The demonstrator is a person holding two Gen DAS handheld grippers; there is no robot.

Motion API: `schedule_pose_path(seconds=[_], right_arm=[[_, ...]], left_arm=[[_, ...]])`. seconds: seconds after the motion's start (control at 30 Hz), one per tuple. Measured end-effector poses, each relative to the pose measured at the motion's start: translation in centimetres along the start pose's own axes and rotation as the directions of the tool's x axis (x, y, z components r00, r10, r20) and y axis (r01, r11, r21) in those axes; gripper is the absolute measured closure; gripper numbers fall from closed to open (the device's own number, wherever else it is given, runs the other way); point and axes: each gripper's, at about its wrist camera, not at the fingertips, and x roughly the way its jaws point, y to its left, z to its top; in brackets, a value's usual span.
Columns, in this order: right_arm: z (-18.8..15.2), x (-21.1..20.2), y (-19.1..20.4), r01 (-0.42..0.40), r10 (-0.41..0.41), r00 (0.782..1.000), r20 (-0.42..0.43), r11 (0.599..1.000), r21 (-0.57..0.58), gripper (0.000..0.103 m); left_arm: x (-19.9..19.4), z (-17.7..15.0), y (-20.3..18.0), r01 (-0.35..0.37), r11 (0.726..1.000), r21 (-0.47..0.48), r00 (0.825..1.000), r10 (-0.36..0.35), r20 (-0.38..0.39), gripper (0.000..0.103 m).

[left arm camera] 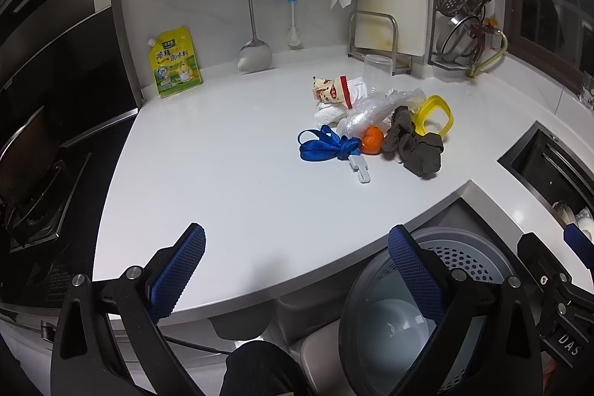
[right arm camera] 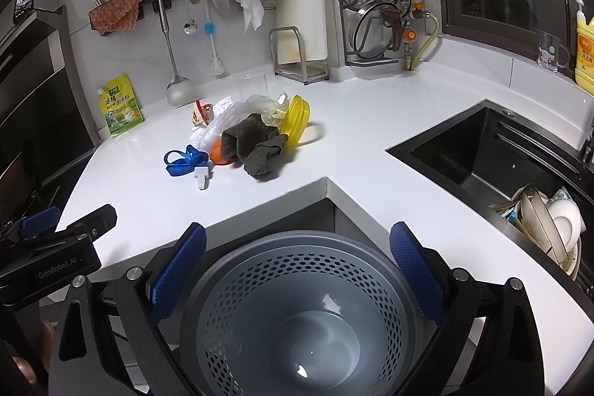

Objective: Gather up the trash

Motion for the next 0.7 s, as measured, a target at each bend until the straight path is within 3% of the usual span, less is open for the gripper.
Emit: schedule_pose_path(seconds=[0.7], right_arm=[[0.04, -0.11, 0.41, 0.001, -0.001, 1.000, -0.001, 1.000, -0.021, 0.009]], left_arm=[[0.02, -0.06, 0.29, 0.003, 1.000, -0.013, 1.000, -0.003, -0.002, 0.006]])
